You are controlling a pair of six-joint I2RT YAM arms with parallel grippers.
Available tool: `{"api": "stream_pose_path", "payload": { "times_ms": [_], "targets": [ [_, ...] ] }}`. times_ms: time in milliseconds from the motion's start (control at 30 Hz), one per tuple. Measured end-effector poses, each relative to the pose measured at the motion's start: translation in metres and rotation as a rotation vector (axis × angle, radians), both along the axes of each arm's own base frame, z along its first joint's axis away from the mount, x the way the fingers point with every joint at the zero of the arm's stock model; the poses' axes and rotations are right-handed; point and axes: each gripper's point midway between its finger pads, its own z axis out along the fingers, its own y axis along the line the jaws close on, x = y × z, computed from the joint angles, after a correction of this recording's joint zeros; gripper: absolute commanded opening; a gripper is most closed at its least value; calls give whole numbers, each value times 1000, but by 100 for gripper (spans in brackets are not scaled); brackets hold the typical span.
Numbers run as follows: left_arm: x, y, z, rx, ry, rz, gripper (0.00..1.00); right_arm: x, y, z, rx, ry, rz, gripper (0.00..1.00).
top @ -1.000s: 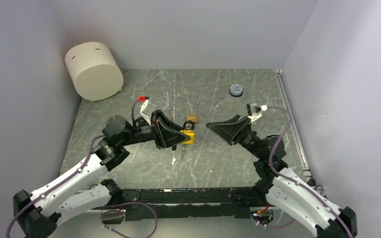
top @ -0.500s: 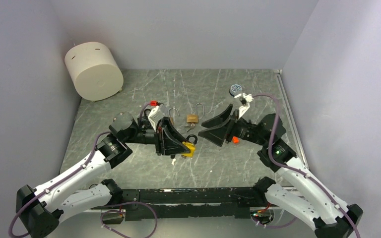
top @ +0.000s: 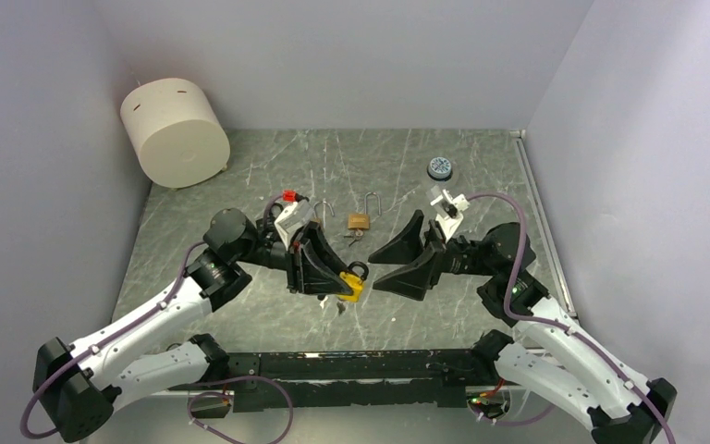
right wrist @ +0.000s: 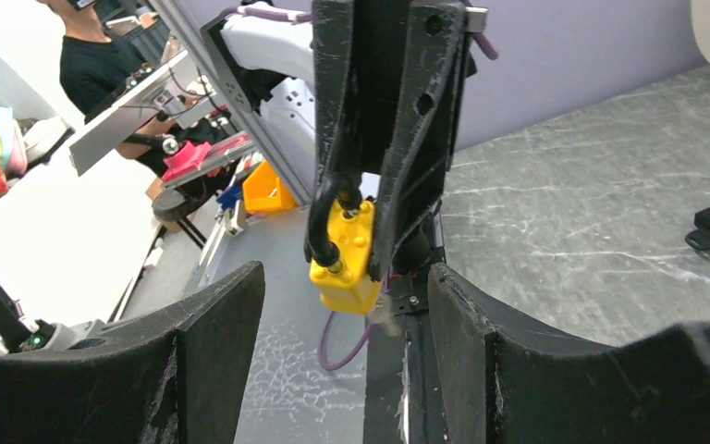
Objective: Unlock with the key
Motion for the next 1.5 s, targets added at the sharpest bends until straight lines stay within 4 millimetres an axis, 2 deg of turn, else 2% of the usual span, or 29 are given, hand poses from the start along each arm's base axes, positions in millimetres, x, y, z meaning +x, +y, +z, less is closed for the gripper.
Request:
{"api": "stream_pose_path", "payload": {
  "times_ms": [133,233,333,433,500,567,600,667,700,733,767,833,867,1033,1200,1233,1367,1433,1500],
  "targets": [
    [2,-3,-5,13,9,-13,3,-5,5,-1,-4,-1,25,60],
    [3,-5,-9,24,19,-15,3,-7,14,0,-20,13,30,51],
    [4,-5,-11,31,21,-12,2,-8,22,2,-35,21,25,35],
    [5,-5,-15,42,23,-7,3,-5,28,0,-50,36,-1,11],
    [6,-5,-18,58,35,-1,3,2,30,-6,-68,62,-37,2],
    [9,-6,-23,78,61,17,3,8,31,-9,-76,73,-73,0],
    [10,-6,-24,84,69,26,8,11,31,-10,-81,80,-91,0],
    [13,-7,-26,93,80,41,29,14,31,-13,-80,88,-109,0],
    [13,-7,-27,98,85,44,41,14,30,-15,-71,88,-112,0],
    [13,-7,-28,102,90,44,60,13,30,-16,-60,88,-111,0],
    [13,-7,-29,105,95,44,72,13,29,-17,-47,88,-110,0],
    [13,-7,-30,109,97,42,90,11,27,-18,-32,97,-109,0],
    [13,-7,-32,115,107,45,94,11,27,-19,-30,102,-111,0],
    [20,-2,-41,138,125,142,94,18,26,-19,-18,131,-160,0],
    [35,14,-35,114,93,338,94,31,26,-27,-39,182,-226,0],
    [38,17,-32,106,88,371,90,33,26,-29,-44,195,-236,0],
    [51,23,-28,93,89,473,56,41,28,-35,-58,246,-274,0],
    [56,22,-33,104,100,498,38,44,29,-37,-60,267,-283,0],
    [61,20,-42,129,122,512,24,45,30,-39,-62,289,-285,0]
  ]
}}
